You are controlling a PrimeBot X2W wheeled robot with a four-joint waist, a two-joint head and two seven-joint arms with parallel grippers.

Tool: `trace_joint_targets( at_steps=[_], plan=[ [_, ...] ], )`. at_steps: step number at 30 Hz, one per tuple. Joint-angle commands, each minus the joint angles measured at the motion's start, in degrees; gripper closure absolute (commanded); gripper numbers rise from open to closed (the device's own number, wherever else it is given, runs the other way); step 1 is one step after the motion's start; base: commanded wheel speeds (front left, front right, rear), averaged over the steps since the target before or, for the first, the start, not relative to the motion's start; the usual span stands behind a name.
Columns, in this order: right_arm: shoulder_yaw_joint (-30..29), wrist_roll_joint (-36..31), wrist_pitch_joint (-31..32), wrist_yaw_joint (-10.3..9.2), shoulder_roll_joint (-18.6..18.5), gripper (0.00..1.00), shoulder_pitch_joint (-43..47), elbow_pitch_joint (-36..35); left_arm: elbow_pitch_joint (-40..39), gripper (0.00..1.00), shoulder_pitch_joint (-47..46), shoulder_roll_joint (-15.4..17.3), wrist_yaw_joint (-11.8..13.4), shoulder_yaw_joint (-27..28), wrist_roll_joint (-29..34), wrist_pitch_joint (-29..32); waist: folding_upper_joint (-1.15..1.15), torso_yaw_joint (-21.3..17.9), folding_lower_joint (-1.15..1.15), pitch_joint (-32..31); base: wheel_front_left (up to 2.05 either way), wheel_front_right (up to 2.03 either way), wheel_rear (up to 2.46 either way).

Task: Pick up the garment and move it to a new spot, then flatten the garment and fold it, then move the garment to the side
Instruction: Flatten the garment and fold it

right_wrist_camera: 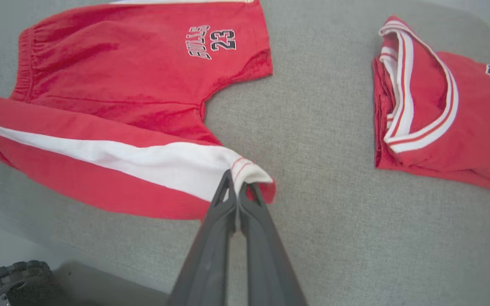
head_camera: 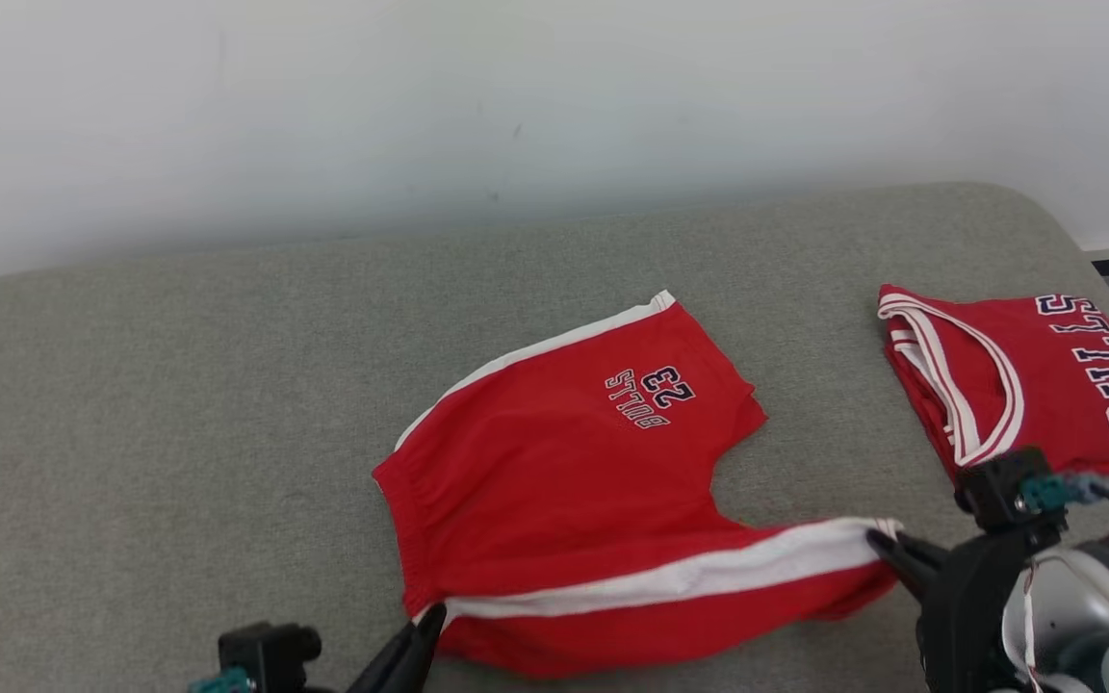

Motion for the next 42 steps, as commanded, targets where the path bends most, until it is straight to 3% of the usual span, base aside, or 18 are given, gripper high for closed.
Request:
trace_joint_targets(
  at_steps=[1,6,19,26,35,36,37,38,39,42],
  plan=[
    [0.39,-0.34,-0.83,-0.15,-0.15,1.0,-1.66,0.69,-0.17,1.0,-1.38,-0.18,-0.03,0.2,-0.17,0.29,0.0,1.28,-0.01,1.19,0.0,0.0,0.0],
    [2.85,0.11,-5.15,-0.15,-0.24,1.0,-11.93,8.97,2.18,1.0,-9.25,-2.31,-0.02,0.32,-0.06,0.94,0.0,3.81,-0.01,3.69,0.0,0.0,0.0],
    [8.32,-4.35,-17.61,-0.15,0.44,1.0,-35.92,32.93,13.56,1.0,-25.45,-8.21,4.08,0.37,1.81,0.01,0.0,9.7,-0.01,12.22,0.0,0.0,0.0],
    [7.85,-8.57,-25.65,-0.16,3.58,1.0,-45.78,45.5,19.17,1.0,-32.31,-10.14,5.1,-0.25,0.64,-1.83,0.0,11.56,-0.01,16.21,0.0,0.0,0.0],
    [7.3,-11.8,-31.05,-0.16,6.7,1.0,-52.79,54.91,23.05,1.0,-37.83,-10.74,5.43,-2.39,-1.22,-3.47,0.0,12.09,-0.01,19.02,0.0,0.0,0.0],
    [7.42,-11.99,-31.52,-0.16,7.04,1.0,-53.34,55.93,23.46,0.75,-38.25,-10.77,5.33,-2.75,-1.44,-3.74,0.0,12.05,-0.01,19.12,0.0,0.0,0.0],
    [7.6,-11.8,-31.85,-0.16,7.4,0.66,-53.83,56.77,23.84,0.53,-38.74,-10.79,5.38,-3.05,-1.36,-4.16,0.0,12.02,-0.01,19.22,0.0,0.0,0.0],
    [7.81,-11.5,-32.34,-0.16,7.73,0.21,-54.24,57.61,24.26,0.0,-39.26,-10.8,5.56,-3.2,-1.27,-4.86,0.0,11.98,-0.01,19.28,0.0,0.0,0.0],
    [7.99,-11.38,-32.88,-0.16,7.89,0.0,-54.68,58.31,24.63,0.0,-39.59,-10.79,5.61,-3.21,-1.33,-5.55,0.0,11.93,-0.01,19.28,0.0,0.0,0.0],
    [8.75,-10.37,-34.3,-0.16,8.53,0.0,-55.27,60.35,25.94,0.0,-40.09,-10.81,5.73,-3.45,-1.27,-7.95,0.0,11.75,-0.01,18.66,0.0,0.0,0.0]
  ],
)
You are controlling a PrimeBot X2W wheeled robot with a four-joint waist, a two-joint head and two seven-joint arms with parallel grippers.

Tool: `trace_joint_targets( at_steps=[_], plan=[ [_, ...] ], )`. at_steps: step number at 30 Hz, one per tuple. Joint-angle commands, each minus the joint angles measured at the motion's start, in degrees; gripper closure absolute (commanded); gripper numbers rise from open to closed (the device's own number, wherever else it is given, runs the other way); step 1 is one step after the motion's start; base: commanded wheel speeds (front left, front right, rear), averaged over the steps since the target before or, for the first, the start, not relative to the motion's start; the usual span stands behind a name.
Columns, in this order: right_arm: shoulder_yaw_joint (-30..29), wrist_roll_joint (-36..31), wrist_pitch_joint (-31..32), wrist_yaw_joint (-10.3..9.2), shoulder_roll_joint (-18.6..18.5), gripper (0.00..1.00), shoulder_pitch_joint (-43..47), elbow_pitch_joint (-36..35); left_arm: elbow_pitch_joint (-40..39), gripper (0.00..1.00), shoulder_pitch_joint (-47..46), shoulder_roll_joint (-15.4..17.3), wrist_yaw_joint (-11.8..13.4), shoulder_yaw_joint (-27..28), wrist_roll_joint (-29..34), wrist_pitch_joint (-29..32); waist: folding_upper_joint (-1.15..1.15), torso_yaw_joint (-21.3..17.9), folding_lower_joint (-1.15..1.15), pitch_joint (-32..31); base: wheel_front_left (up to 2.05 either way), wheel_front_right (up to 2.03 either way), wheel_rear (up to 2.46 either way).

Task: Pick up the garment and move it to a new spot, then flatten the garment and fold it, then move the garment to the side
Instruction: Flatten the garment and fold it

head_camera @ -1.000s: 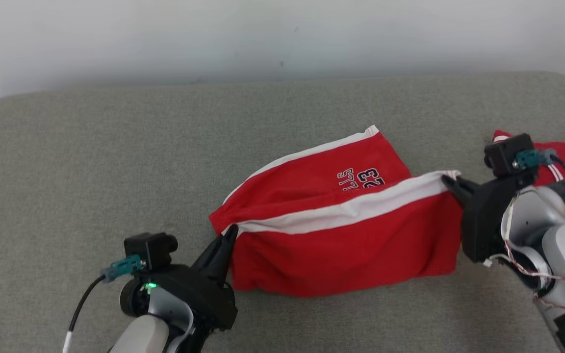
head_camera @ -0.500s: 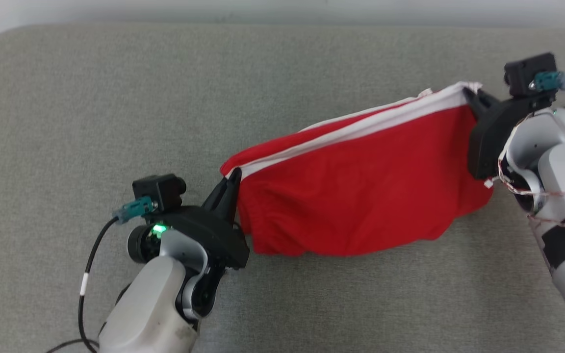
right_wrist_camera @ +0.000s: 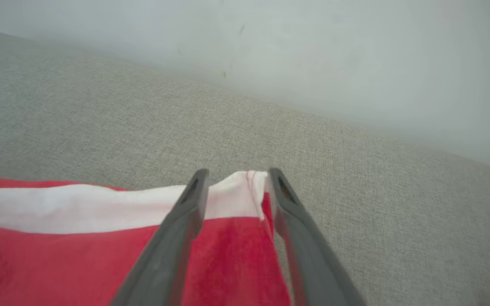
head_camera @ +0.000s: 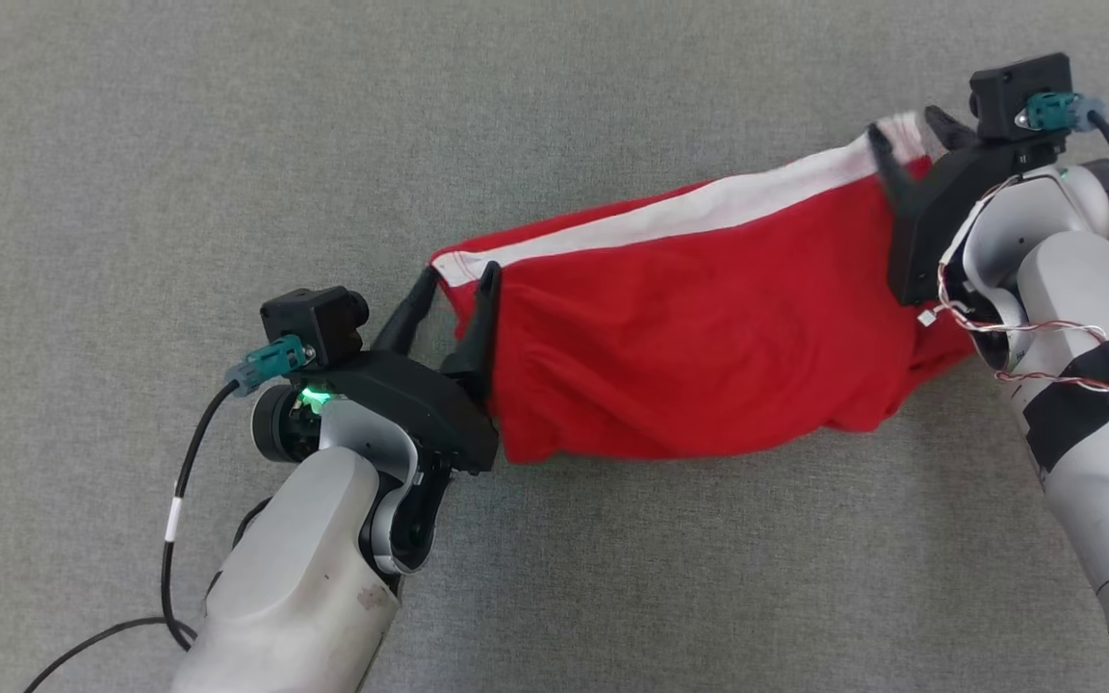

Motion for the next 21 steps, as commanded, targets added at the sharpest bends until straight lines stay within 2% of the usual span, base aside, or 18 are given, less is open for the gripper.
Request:
trace_joint_targets(
  at_steps=[1,10,16,21],
  plan=[
    [0.76,0.79,-0.33,-0.17,0.27,0.0,-0.28,0.75,0.71,0.0,-0.42,0.05,0.06,-0.09,-0.4,-0.7,-0.01,-0.2,-0.01,-0.71,0.0,0.0,0.0],
    [4.38,7.63,2.58,-0.17,-0.99,0.0,2.75,3.58,1.48,0.0,3.44,2.35,0.97,3.02,3.19,-5.42,-0.01,-0.83,-0.01,-5.61,0.0,0.0,0.0],
    [4.7,11.81,3.98,-0.17,-3.58,0.0,6.03,4.18,-6.56,0.0,10.64,3.15,1.92,9.51,8.94,-5.54,-0.01,0.27,-0.01,-7.76,0.0,0.0,0.0],
    [2.35,13.81,2.95,-0.17,-4.63,0.0,7.43,6.16,-14.79,0.0,16.82,3.1,0.65,14.25,16.5,-5.48,-0.01,1.52,-0.01,-7.38,0.0,0.0,0.0]
  ],
)
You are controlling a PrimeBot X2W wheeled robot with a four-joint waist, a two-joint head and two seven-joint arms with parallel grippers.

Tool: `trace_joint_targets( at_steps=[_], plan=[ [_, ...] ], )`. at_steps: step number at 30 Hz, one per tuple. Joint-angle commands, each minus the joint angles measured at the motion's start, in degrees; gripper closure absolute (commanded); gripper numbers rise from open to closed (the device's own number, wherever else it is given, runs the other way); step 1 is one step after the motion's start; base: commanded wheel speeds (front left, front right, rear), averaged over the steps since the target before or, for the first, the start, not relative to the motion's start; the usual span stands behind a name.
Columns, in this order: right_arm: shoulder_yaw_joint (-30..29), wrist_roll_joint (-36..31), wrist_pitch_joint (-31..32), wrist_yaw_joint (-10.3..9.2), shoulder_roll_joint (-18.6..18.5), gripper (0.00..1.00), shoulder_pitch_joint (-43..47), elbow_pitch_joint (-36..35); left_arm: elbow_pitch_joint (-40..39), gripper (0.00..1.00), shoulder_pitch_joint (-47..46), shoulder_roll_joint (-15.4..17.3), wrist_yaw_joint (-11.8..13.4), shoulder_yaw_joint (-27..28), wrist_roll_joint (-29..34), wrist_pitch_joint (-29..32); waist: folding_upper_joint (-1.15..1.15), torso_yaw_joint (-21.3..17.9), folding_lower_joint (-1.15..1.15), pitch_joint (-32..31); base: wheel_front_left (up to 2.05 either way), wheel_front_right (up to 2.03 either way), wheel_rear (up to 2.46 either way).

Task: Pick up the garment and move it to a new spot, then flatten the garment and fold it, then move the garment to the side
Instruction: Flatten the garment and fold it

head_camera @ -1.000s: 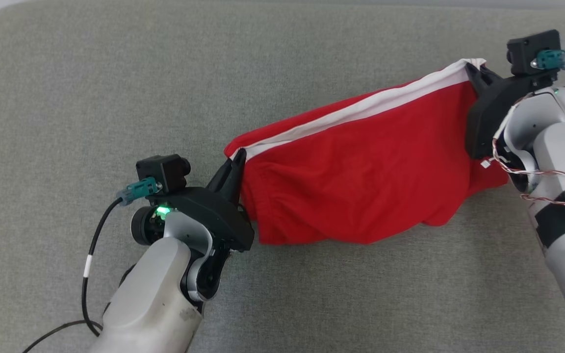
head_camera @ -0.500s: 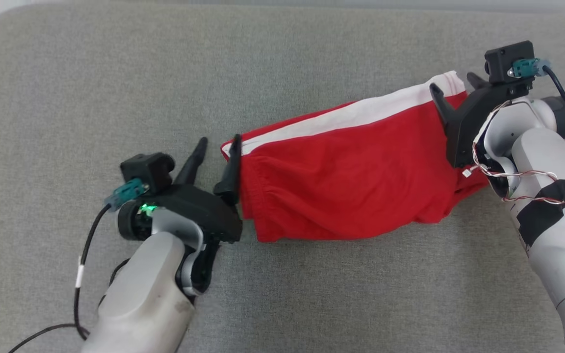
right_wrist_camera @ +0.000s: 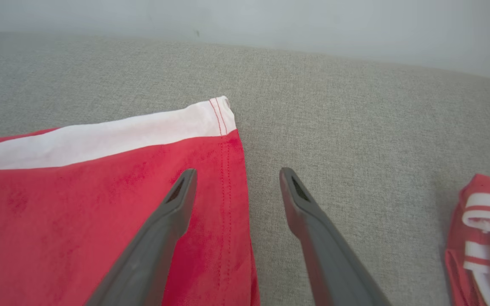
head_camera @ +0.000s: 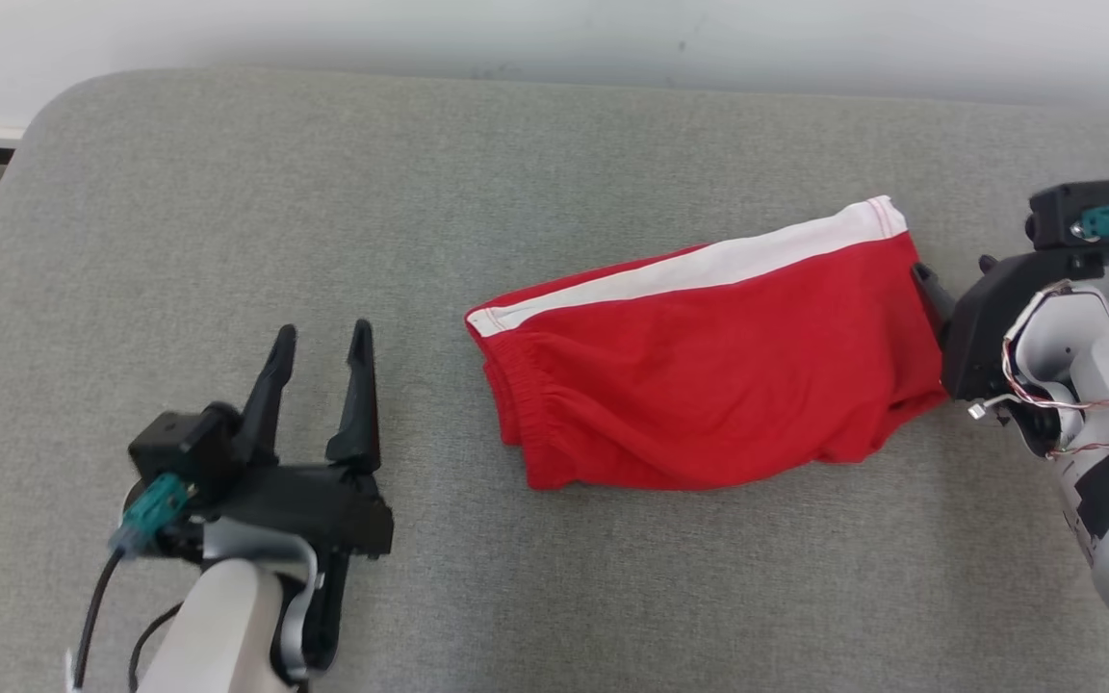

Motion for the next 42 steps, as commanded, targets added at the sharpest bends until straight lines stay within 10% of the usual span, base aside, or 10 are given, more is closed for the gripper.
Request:
trace_joint_targets(
  at_steps=[1,20,22,23,26,42],
  plan=[
    [-0.74,0.53,-0.42,-0.16,-0.24,0.0,1.15,0.96,-2.03,0.0,2.17,-0.09,-0.62,1.33,1.86,-0.08,0.0,0.82,0.01,0.33,0.0,0.0,0.0],
    [-3.37,1.7,2.15,-0.04,3.58,0.0,3.45,10.26,-12.8,0.0,18.41,-2.48,-6.28,12.63,12.77,-0.09,0.0,4.02,0.01,2.57,0.0,0.0,0.0],
    [-3.24,2.53,3.18,0.06,4.42,0.17,4.55,10.39,-13.17,0.0,19.17,-2.7,-6.41,12.98,12.83,-0.09,0.0,4.26,0.01,2.53,0.0,0.0,0.0],
    [-3.29,2.93,3.48,0.06,4.51,0.58,4.88,10.42,-13.23,0.0,19.48,-2.74,-6.57,13.16,12.92,-0.09,0.0,4.36,0.01,2.55,0.0,0.0,0.0],
    [-3.26,3.23,2.76,0.06,3.8,1.0,5.01,10.32,-13.33,0.0,20.07,-2.84,-6.98,13.37,13.09,-0.08,0.0,4.72,0.01,2.65,0.0,0.0,0.0],
    [-7.0,-1.9,-11.67,-0.17,-0.07,1.0,2.72,14.02,-12.78,0.0,21.52,-2.97,-6.63,13.86,13.99,-0.09,0.0,0.95,0.01,-1.05,0.0,0.0,0.0]
  ],
)
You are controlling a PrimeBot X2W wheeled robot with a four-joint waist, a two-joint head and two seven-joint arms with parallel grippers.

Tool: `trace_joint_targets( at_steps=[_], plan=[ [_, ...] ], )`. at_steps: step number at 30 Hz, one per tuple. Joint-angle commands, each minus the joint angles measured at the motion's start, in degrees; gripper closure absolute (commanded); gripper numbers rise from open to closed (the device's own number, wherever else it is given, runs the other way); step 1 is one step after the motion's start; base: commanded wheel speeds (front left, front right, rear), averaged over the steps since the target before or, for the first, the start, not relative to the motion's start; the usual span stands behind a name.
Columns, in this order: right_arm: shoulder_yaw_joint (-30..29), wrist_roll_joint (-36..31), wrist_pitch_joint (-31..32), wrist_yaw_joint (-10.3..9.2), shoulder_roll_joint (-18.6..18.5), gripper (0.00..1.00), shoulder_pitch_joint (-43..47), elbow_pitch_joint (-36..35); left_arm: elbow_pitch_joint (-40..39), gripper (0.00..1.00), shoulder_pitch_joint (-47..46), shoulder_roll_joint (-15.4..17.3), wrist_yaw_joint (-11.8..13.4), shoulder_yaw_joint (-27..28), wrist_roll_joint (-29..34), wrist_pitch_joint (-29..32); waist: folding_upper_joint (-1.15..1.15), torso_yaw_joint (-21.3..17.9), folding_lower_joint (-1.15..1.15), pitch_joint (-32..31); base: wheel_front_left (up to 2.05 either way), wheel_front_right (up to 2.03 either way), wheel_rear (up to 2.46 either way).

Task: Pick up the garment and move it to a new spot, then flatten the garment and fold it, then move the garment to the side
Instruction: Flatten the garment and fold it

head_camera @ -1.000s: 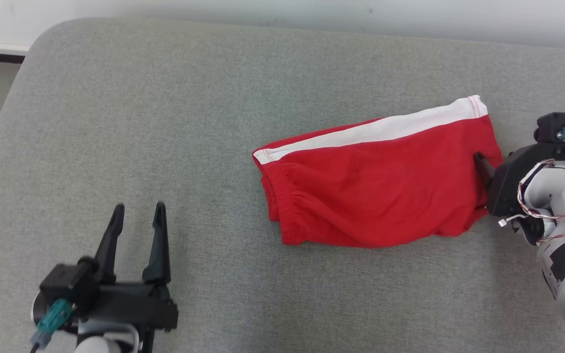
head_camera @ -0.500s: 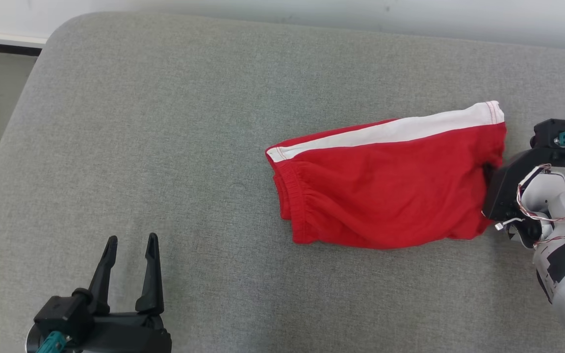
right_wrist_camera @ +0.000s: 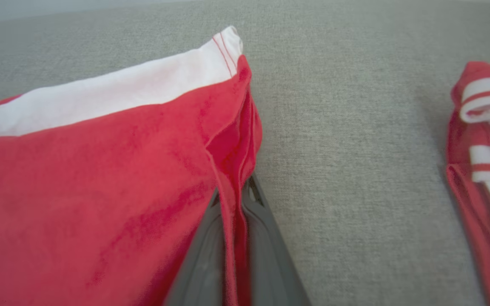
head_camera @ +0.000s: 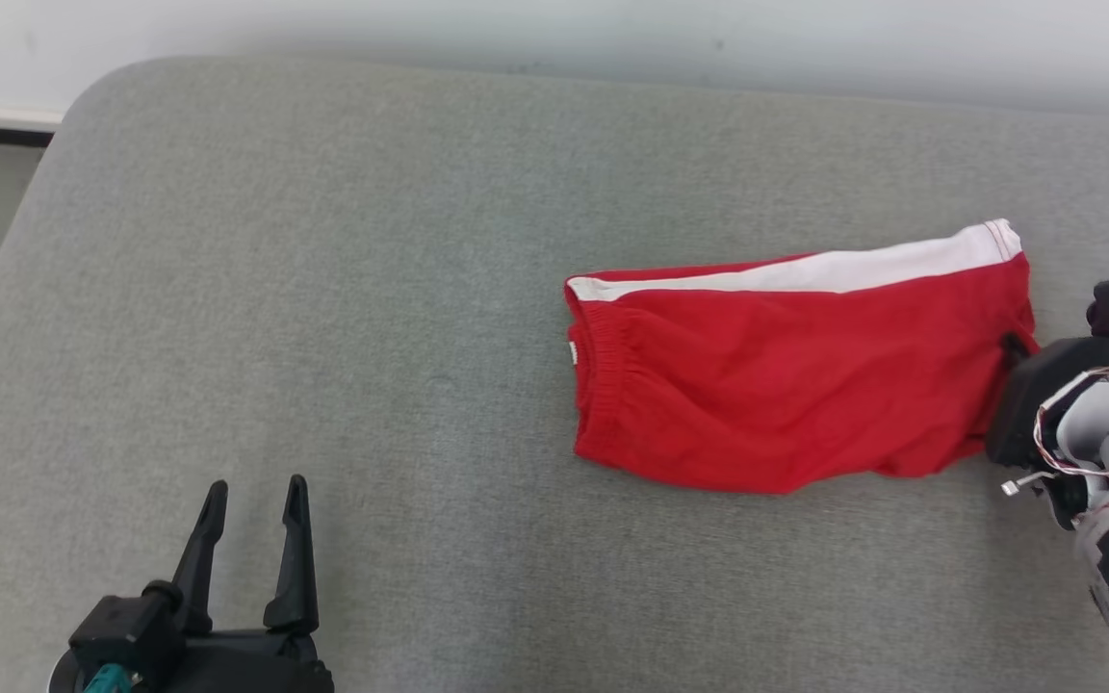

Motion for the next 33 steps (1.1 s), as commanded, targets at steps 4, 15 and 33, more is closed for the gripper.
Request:
trace_joint_targets(
  at_steps=[4,15,33],
  plan=[
    [0.35,-3.34,-3.07,-0.18,-2.63,1.0,2.0,1.04,-0.16,0.0,1.57,0.05,0.35,0.26,-0.12,-0.07,-0.01,-3.79,-0.01,-3.48,0.0,0.0,0.0],
    [-0.69,-12.22,-8.17,-0.18,-4.27,1.0,1.25,2.7,0.87,0.0,2.69,0.04,0.91,-0.32,-1.25,-0.07,-0.01,-5.43,-0.01,-7.47,0.0,0.0,0.0],
    [6.86,-16.3,1.18,-0.18,13.71,1.0,0.6,-1.75,1.35,0.0,4.24,0.03,1.48,-2.16,-2.25,-0.06,-0.01,-1.04,-0.01,-9.46,0.0,0.0,0.0]
  ],
)
